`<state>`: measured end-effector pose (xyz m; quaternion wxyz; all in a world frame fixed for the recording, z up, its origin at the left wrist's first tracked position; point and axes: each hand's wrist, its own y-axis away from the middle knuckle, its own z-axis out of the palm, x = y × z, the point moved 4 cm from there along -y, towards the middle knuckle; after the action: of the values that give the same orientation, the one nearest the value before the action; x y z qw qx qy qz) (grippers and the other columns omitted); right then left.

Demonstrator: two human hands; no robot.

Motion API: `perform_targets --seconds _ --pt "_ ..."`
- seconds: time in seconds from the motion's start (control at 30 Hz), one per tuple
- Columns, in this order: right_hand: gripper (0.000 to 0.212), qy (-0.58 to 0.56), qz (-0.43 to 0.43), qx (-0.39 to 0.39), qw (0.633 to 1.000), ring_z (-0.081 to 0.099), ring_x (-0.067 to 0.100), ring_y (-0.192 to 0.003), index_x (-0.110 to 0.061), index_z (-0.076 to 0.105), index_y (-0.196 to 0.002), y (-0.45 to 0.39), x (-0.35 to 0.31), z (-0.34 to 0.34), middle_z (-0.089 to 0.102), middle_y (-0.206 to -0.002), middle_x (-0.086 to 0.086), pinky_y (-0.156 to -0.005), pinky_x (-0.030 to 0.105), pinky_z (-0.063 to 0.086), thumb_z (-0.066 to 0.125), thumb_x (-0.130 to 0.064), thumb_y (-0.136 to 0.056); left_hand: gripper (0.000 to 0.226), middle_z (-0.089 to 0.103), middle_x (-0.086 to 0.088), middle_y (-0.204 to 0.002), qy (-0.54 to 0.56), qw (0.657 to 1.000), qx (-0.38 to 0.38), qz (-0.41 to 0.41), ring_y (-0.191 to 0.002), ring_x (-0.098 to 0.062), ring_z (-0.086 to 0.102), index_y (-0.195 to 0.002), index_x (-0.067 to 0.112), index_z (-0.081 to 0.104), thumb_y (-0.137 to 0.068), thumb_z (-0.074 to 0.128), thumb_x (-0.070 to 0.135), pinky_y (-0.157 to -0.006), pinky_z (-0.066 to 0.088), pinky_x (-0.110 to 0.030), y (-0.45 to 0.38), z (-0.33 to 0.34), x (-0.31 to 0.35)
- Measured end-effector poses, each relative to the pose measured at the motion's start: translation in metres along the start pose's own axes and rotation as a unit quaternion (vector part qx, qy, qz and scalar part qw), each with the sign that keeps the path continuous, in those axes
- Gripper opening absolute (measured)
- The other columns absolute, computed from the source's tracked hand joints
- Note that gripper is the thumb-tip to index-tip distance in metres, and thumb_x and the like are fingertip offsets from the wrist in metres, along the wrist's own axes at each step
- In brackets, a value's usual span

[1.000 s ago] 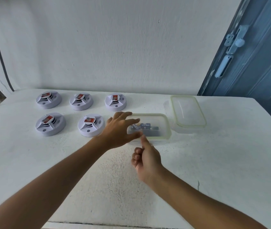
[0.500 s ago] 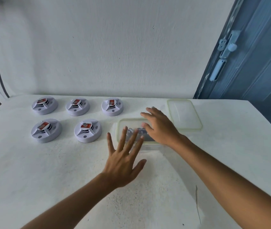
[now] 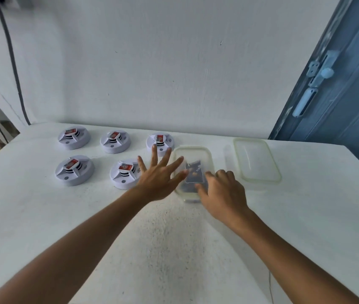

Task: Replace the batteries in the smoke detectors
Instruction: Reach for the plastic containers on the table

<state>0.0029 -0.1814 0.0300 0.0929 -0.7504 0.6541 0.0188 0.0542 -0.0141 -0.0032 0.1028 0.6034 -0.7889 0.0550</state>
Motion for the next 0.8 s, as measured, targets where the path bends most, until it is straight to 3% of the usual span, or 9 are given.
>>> perform_targets --seconds 0.07,0.17,0.27,0.3,0.37,0.47,0.53,0.67,0.8 --pt "0.037 -0.03 -0.021 0.047 0.998 0.049 0.023 -0.102 -0.014 0.064 -0.112 0.007 -0.006 -0.002 0.057 -0.112 0.006 -0.074 0.03 0.045 0.048 -0.042 -0.095 0.076 -0.008 0.003 -0.163 0.014 1.0 -0.016 0.015 -0.143 -0.028 -0.03 -0.152 0.041 0.013 -0.085 0.013 0.078 -0.107 -0.013 -0.072 -0.007 0.0 -0.004" --pt "0.018 -0.15 -0.078 0.135 0.976 0.053 0.014 -0.075 -0.01 0.068 -0.08 0.021 -0.015 -0.004 0.059 -0.083 0.003 -0.058 0.016 0.038 0.065 -0.026 -0.086 0.076 -0.004 0.004 -0.163 0.021 0.999 -0.006 0.027 -0.144 -0.026 -0.027 -0.152 0.04 0.015 -0.085 0.018 0.075 -0.107 -0.014 -0.072 -0.011 0.001 -0.008" --pt "0.024 -0.358 0.001 -0.086 0.93 0.056 0.01 -0.056 -0.006 0.064 -0.074 0.031 -0.025 0.014 0.063 -0.069 0.007 -0.052 0.018 0.041 0.063 -0.025 -0.09 0.081 -0.001 0.005 -0.163 0.03 0.999 0.011 0.023 -0.146 -0.024 -0.024 -0.151 0.039 0.019 -0.082 0.016 0.08 -0.107 -0.011 -0.073 -0.011 0.003 -0.007" --pt "0.022 -0.423 0.056 -0.182 0.886 0.059 0.011 -0.056 -0.006 0.066 -0.084 0.035 -0.029 0.02 0.067 -0.075 0.009 -0.051 0.02 0.043 0.062 -0.026 -0.091 0.085 -0.001 0.005 -0.163 0.03 0.999 0.016 0.021 -0.146 -0.024 -0.024 -0.151 0.038 0.02 -0.079 0.013 0.082 -0.108 -0.01 -0.073 -0.011 0.003 -0.006" --pt "0.023 -0.563 0.175 -0.297 0.751 0.065 0.018 -0.061 -0.01 0.061 -0.107 0.043 -0.035 0.029 0.071 -0.086 0.012 -0.049 0.022 0.041 0.059 -0.028 -0.093 0.083 -0.001 0.003 -0.163 0.029 0.999 0.021 0.016 -0.146 -0.024 -0.023 -0.151 0.037 0.021 -0.082 0.014 0.082 -0.108 -0.009 -0.073 -0.01 0.003 -0.005" --pt "0.029 -0.737 0.314 -0.266 0.536 0.066 0.021 -0.06 -0.008 0.056 -0.112 0.045 -0.039 0.039 0.073 -0.086 0.015 -0.046 0.023 0.04 0.06 -0.028 -0.092 0.076 -0.002 0.001 -0.163 0.026 0.999 0.03 0.004 -0.146 -0.024 -0.024 -0.152 0.035 0.022 -0.086 0.02 0.074 -0.109 -0.009 -0.072 -0.006 0.002 -0.002" --pt "0.025 -0.789 0.36 -0.208 0.453 0.062 0.016 -0.051 -0.005 0.058 -0.102 0.045 -0.043 0.044 0.072 -0.078 0.013 -0.041 0.021 0.039 0.061 -0.027 -0.092 0.074 -0.002 0.001 -0.163 0.023 0.999 0.035 -0.002 -0.146 -0.024 -0.024 -0.152 0.034 0.023 -0.088 0.023 0.072 -0.109 -0.009 -0.072 -0.004 0.002 0.001" --pt "0.021 -0.81 0.389 -0.141 0.415 0.052 0.009 -0.04 -0.005 0.059 -0.092 0.045 -0.052 0.05 0.064 -0.058 0.005 -0.037 0.018 0.036 0.063 -0.026 -0.091 0.071 -0.002 0.0 -0.164 0.026 0.999 0.027 -0.009 -0.147 -0.025 -0.022 -0.152 0.033 0.023 -0.091 0.029 0.069 -0.109 -0.008 -0.071 -0.003 0.0 0.003" --pt "0.029 -0.816 0.388 -0.125 0.409 0.043 0.008 -0.038 -0.006 0.058 -0.101 0.048 -0.058 0.055 0.051 -0.05 0.001 -0.04 0.019 0.034 0.061 -0.034 -0.091 0.072 -0.003 -0.001 -0.163 0.036 0.999 0.01 -0.014 -0.147 -0.026 -0.022 -0.152 0.034 0.023 -0.09 0.032 0.069 -0.109 -0.007 -0.071 -0.004 -0.001 0.002"
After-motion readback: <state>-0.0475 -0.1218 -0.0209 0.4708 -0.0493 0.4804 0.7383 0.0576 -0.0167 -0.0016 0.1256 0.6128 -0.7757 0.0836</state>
